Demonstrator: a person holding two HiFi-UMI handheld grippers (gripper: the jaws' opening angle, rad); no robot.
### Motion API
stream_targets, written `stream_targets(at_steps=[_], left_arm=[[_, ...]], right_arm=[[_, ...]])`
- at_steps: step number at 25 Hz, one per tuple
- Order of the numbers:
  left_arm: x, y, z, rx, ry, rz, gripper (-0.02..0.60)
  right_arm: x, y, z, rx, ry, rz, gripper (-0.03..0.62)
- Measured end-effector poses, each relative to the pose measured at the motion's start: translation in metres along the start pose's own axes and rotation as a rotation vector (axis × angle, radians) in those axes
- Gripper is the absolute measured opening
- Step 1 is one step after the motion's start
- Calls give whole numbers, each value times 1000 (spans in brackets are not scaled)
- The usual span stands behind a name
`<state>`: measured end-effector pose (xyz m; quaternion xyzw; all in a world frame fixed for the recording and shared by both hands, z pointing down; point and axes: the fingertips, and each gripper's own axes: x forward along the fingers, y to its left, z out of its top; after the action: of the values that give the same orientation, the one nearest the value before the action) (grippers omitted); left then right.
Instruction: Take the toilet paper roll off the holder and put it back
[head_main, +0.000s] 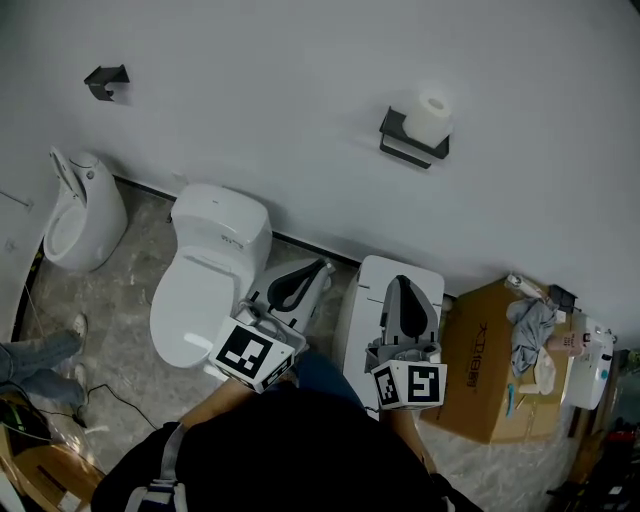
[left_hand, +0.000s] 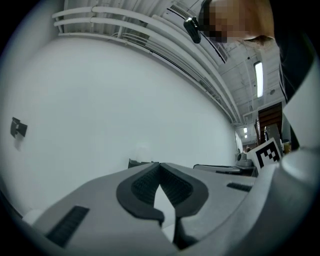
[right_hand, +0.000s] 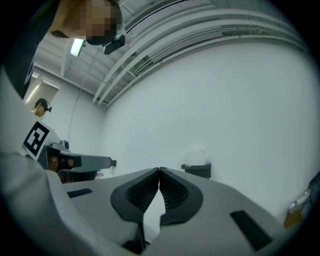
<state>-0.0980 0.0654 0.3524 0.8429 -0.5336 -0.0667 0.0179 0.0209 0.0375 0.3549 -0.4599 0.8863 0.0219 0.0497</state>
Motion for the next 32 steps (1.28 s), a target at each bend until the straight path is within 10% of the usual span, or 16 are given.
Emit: stream_targets(at_steps=[32], left_arm=[[206, 72, -3, 16, -8, -137, 6]], right_arm=[[172, -123, -10, -15, -36, -60, 23]])
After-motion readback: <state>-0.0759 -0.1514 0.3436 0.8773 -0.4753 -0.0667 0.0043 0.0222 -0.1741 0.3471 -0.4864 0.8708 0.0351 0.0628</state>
